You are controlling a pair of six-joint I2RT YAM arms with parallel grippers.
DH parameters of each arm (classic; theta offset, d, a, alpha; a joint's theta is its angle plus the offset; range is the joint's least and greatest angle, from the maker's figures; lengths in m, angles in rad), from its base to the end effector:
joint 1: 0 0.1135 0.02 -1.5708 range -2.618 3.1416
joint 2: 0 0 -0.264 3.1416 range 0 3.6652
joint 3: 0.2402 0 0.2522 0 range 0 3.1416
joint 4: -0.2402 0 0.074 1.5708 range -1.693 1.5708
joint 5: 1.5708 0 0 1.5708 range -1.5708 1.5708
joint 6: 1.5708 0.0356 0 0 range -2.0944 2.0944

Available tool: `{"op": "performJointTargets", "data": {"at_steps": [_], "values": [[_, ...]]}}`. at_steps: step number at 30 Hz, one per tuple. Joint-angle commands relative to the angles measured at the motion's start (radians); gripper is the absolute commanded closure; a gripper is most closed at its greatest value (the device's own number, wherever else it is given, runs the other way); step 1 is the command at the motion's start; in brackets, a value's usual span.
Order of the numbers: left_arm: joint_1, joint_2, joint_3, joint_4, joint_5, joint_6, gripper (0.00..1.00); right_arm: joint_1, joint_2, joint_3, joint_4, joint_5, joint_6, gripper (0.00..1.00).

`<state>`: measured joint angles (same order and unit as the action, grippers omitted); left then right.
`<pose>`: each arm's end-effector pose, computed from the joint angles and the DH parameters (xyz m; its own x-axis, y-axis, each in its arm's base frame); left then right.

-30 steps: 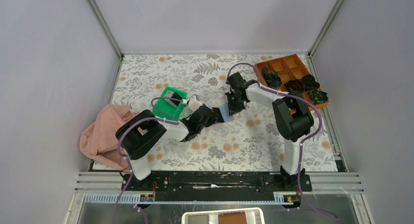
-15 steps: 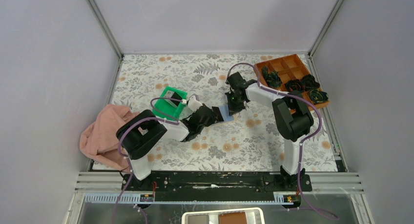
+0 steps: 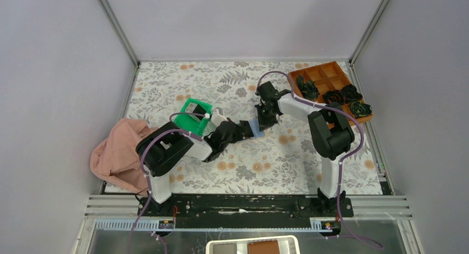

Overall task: Put the credit cards into the card holder
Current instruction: Insert the credit card into the card holder.

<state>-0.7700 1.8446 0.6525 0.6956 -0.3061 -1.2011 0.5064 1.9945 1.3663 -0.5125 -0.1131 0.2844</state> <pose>0.2462 -0.2238 0.1108 -0.5651 -0.6904 -0.4515 -0.1477 0.6232 -0.7680 0.3545 0.2012 0.1593 -0.9097 -0.1857 -0.3714 -0.2790 0.9358 0.2154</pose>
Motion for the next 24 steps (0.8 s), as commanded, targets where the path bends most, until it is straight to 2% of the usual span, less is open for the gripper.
{"op": "performJointTargets", "data": {"at_steps": [1,11,24], "values": [[0.008,0.026,-0.034,0.007,0.036,0.047,1.0,-0.017,0.066,-0.003,0.011,0.104,-0.031,1.0],[0.004,0.016,-0.108,0.035,0.072,-0.018,1.0,-0.016,0.08,0.014,0.007,0.101,-0.03,1.0],[0.008,0.026,-0.069,-0.001,0.019,-0.083,1.0,-0.017,0.084,0.011,0.002,0.105,-0.035,1.0]]}}
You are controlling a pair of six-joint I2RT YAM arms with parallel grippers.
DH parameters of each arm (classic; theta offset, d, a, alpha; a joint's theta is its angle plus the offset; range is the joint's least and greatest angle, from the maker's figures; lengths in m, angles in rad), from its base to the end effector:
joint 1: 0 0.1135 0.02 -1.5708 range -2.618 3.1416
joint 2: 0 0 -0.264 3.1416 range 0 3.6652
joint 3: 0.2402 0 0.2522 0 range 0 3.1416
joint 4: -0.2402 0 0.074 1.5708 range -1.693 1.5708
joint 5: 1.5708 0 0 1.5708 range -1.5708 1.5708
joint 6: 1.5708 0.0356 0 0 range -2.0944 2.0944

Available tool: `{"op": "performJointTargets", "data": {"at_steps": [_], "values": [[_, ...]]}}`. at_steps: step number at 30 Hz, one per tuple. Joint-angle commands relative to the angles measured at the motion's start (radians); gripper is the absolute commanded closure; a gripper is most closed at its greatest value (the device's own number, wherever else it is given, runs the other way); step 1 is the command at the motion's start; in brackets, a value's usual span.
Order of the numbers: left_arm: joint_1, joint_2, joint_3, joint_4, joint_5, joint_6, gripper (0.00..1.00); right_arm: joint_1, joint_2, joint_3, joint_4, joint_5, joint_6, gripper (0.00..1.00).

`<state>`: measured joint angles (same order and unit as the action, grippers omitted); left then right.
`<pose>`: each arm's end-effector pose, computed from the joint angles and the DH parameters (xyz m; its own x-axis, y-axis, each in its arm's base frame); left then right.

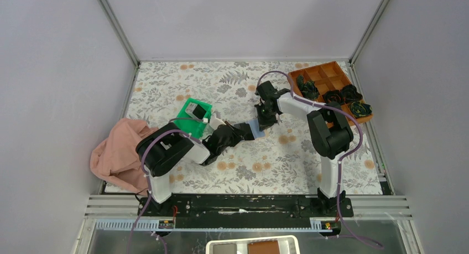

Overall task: Put the credit cards into the card holder
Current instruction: Insert the credit card into the card holder.

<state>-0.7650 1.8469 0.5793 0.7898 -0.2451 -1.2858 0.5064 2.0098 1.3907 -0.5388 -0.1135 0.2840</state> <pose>0.2359 -0.2145 0.1017 -0.5888 -0.7253 -0.3567 -0.1731 0.5443 -0.8208 0.3569 0.2026 0.1590 -0.9151 -0.1892 -0.3561 -0.2763 0.9374 0.2120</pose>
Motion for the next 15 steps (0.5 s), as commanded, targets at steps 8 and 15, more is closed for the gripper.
{"op": "performJointTargets", "data": {"at_steps": [8,15], "values": [[0.04,0.047,0.025,-0.02,-0.009,0.017,1.0,-0.016,0.073,-0.013,0.029,0.106,-0.035,1.0],[0.058,0.066,-0.007,0.061,0.024,0.006,1.0,-0.016,0.079,-0.012,0.028,0.106,-0.034,1.0]]}}
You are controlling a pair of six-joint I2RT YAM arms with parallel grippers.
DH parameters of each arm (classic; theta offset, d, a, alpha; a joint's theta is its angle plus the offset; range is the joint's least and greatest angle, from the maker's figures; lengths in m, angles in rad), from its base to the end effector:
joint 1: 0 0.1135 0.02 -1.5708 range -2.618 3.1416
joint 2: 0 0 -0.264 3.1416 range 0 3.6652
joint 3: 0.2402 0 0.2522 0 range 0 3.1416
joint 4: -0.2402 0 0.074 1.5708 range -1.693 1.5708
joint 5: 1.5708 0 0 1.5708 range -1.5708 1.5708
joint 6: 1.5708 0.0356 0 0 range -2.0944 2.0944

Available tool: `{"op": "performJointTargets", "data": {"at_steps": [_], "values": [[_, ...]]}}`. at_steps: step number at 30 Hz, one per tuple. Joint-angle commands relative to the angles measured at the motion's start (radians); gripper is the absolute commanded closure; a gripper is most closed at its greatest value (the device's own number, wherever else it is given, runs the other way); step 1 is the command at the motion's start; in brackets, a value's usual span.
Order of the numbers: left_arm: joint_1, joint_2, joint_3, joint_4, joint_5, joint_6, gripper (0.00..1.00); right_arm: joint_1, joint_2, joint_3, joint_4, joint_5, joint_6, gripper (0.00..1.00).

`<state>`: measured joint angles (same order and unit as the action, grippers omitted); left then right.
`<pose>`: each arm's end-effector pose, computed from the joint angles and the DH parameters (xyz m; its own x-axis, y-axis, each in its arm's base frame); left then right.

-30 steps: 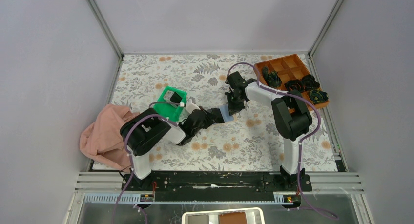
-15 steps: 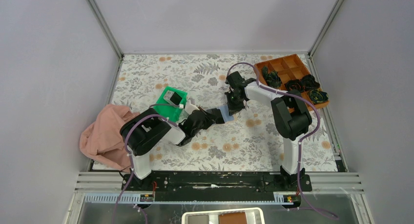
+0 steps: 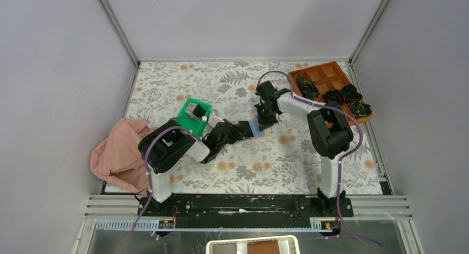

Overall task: Put the credit cards into the card holder
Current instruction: Insert the credit card into the card holder.

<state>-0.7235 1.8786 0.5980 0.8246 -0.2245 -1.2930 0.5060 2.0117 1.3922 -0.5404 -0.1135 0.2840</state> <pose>0.2490 -0.2093 0.0997 -0.5671 -0.7500 -0.3405 -0.1815 0.5170 -0.8365 0.3572 0.2025 0.1586 -0.9158 -0.1892 -0.3543 -0.2756 0.9377 0.2116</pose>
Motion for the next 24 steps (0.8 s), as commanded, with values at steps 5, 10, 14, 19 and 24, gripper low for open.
{"op": "performJointTargets", "data": {"at_steps": [5,10,14,19,24], "values": [[0.018,0.06,-0.049,0.103,0.029,0.006,1.0,-0.017,0.082,-0.011,0.029,0.108,-0.034,1.0],[0.017,0.087,-0.081,0.193,0.057,-0.011,1.0,-0.021,0.085,-0.006,0.024,0.119,-0.033,1.0],[0.018,0.091,-0.102,0.236,0.069,-0.015,1.0,-0.023,0.09,-0.001,0.016,0.129,-0.03,1.0],[0.017,0.088,-0.12,0.262,0.075,-0.013,1.0,-0.027,0.093,0.006,0.012,0.132,-0.028,1.0],[0.018,0.098,-0.12,0.297,0.078,-0.016,1.0,-0.027,0.095,0.005,0.009,0.133,-0.029,1.0]]}}
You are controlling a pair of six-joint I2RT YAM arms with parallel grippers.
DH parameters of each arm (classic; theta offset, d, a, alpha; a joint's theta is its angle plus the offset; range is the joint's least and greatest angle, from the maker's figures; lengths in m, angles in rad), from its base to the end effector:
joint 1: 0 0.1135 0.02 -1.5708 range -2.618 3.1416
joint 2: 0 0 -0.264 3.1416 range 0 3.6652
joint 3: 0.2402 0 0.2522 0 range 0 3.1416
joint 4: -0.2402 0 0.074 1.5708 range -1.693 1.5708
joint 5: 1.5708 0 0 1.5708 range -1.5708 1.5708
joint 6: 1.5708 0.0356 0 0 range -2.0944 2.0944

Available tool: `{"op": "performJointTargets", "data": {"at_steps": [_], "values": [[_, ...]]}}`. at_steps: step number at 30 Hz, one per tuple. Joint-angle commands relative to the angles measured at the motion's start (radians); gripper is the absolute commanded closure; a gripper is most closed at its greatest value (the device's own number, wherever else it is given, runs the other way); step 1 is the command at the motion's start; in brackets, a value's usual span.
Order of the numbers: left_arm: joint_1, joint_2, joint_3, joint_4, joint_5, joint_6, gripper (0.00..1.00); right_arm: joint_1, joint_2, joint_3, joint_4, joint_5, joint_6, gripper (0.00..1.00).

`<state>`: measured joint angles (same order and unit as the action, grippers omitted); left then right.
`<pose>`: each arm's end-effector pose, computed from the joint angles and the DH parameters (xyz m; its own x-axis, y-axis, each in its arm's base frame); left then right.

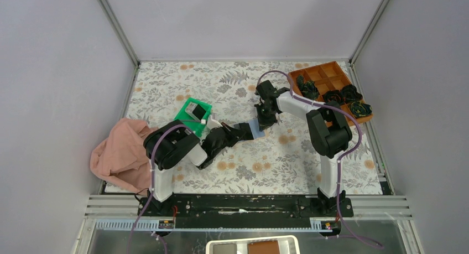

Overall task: Put the credit cards into the card holder
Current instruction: Insert the credit card into the card holder.

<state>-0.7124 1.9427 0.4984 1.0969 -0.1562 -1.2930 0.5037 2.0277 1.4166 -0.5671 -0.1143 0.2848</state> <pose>0.2375 -0.1978 0.0869 -0.5852 -0.7498 -0.3088 -0.1011 0.4452 -0.8897 0.3601 0.2031 0.1580 -0.9220 -0.1894 -0.3376 -0.2695 0.9401 0.2086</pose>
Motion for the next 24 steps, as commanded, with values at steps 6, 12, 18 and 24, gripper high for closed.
{"op": "performJointTargets", "data": {"at_steps": [6,12,18,24], "values": [[0.008,0.05,0.006,0.041,0.035,-0.007,1.0,-0.025,0.08,-0.023,0.037,0.131,-0.03,1.0],[0.007,0.058,0.025,0.037,0.042,-0.006,1.0,-0.025,0.082,-0.021,0.038,0.13,-0.031,1.0],[0.009,0.048,0.027,0.011,0.011,-0.014,1.0,-0.026,0.082,-0.022,0.035,0.131,-0.033,1.0],[0.019,0.056,0.053,-0.003,-0.003,-0.021,1.0,-0.026,0.082,-0.022,0.035,0.129,-0.035,1.0]]}}
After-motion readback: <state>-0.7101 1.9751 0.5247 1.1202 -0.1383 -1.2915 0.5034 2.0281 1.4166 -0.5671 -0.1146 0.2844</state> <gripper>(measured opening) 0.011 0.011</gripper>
